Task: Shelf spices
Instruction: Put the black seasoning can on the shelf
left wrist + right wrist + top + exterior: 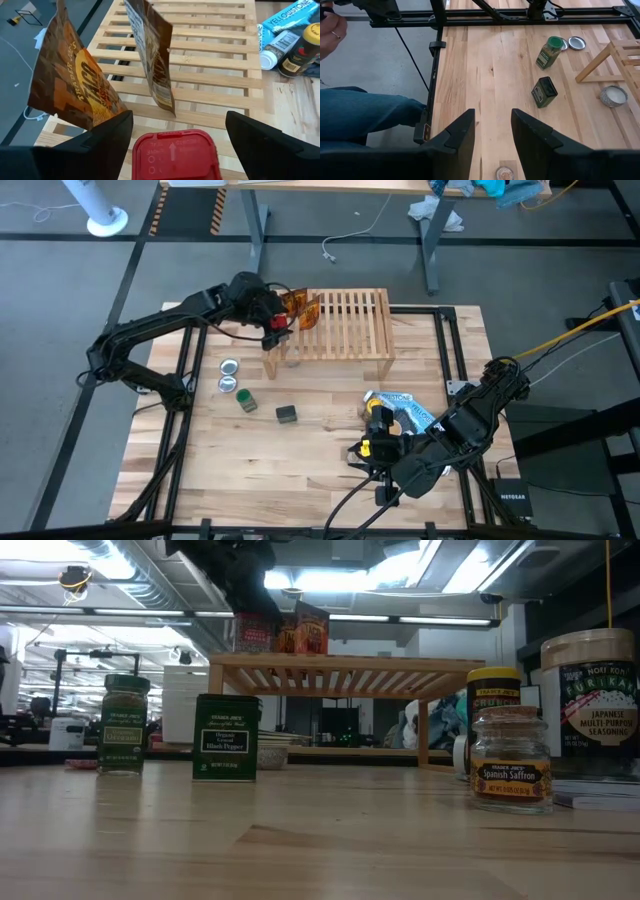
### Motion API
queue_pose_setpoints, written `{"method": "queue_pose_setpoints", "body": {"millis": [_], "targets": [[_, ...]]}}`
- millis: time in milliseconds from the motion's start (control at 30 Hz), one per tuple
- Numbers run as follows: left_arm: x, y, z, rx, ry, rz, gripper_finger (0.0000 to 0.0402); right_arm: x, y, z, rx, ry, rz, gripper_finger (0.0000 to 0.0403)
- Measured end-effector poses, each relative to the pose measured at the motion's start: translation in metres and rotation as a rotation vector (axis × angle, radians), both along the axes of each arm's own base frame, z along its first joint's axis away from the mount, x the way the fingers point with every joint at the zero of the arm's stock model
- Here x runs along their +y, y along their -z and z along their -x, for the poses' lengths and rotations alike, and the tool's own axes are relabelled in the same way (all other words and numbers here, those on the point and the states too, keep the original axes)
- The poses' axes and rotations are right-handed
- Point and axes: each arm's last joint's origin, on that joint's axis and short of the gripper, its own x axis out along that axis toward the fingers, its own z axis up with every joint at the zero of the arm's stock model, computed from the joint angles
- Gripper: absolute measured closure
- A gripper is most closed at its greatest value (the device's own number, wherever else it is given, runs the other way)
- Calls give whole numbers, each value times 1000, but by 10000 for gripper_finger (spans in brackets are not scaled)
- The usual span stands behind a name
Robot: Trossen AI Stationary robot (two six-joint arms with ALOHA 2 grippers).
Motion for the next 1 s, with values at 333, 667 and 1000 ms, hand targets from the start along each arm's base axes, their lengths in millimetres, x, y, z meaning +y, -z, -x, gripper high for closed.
{"method": "queue_pose_setpoints", "body": {"millis": [333,667,1000], "targets": [[-10,-18,16,-47,-17,-20,89,0,0,0,0,0,0,269],[-50,-42,61,-33,-79,-2,89,0,0,0,0,0,0,269],[-110,-20,71,150,-62,188,89,0,0,0,0,0,0,269]]}}
